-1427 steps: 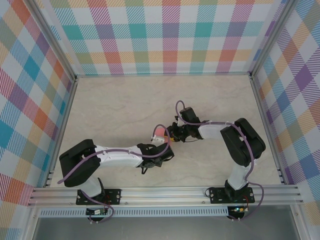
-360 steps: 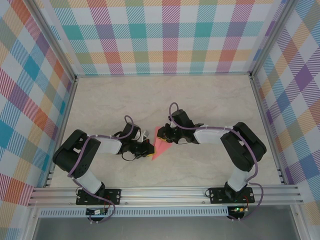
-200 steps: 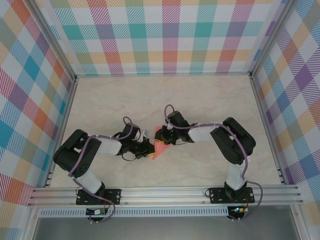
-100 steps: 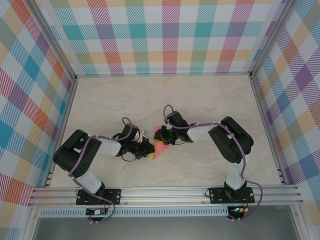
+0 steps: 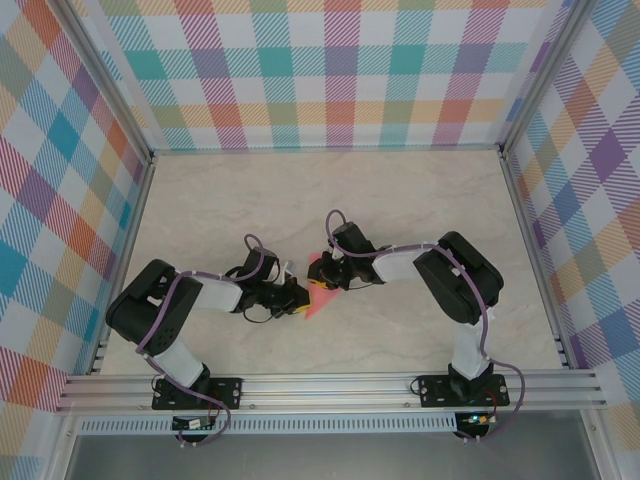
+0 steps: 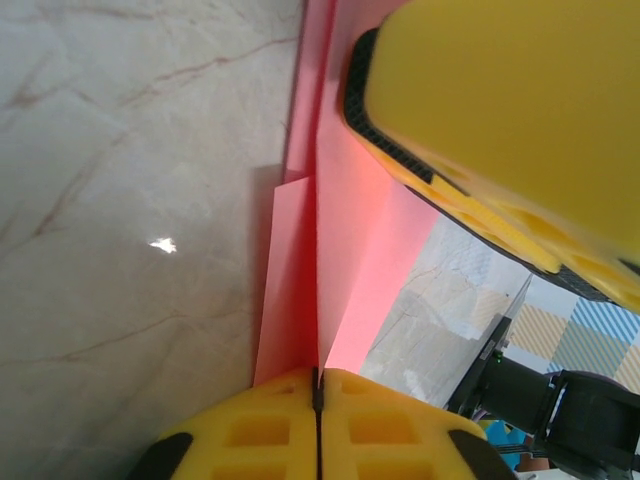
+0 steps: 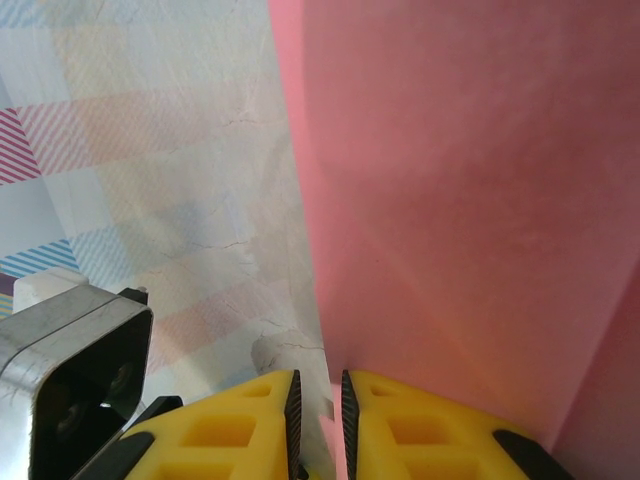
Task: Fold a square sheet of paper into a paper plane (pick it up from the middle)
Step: Fourth fold the wing at the center of the table.
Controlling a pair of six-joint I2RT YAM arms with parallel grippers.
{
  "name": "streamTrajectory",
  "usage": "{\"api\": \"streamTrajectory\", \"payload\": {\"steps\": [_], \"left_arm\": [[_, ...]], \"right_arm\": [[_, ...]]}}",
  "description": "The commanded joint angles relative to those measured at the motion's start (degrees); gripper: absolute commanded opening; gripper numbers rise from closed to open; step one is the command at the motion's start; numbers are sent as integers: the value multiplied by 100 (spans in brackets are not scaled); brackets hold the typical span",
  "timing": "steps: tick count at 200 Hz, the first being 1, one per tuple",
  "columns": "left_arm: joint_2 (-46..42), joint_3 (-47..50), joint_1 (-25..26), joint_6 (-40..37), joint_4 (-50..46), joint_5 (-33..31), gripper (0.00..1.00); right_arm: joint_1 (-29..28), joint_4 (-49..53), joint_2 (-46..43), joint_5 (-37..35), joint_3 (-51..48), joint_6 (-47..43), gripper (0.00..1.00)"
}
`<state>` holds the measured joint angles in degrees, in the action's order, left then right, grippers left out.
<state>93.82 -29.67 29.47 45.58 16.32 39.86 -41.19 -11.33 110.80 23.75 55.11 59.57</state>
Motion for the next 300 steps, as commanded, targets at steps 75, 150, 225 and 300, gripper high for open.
{"api": "streamTrajectory", "payload": {"steps": [75,150,225,300], "left_arm": [[-125,-33,-22,-504,-1184,-294,11],[116,-350,53,-958,-2370,-753,4],[-163,-249,135,-1157,-2765,-954,16],[-141,-635,326,-1541,-3904,-1669,7]], "right_arm": [[23,362,239,-178,-71,10,21],[23,370,275,-204,-115,54,20],[23,416,266,-250,-237,63,20],[28,416,231,-279,-308,72,20]]}}
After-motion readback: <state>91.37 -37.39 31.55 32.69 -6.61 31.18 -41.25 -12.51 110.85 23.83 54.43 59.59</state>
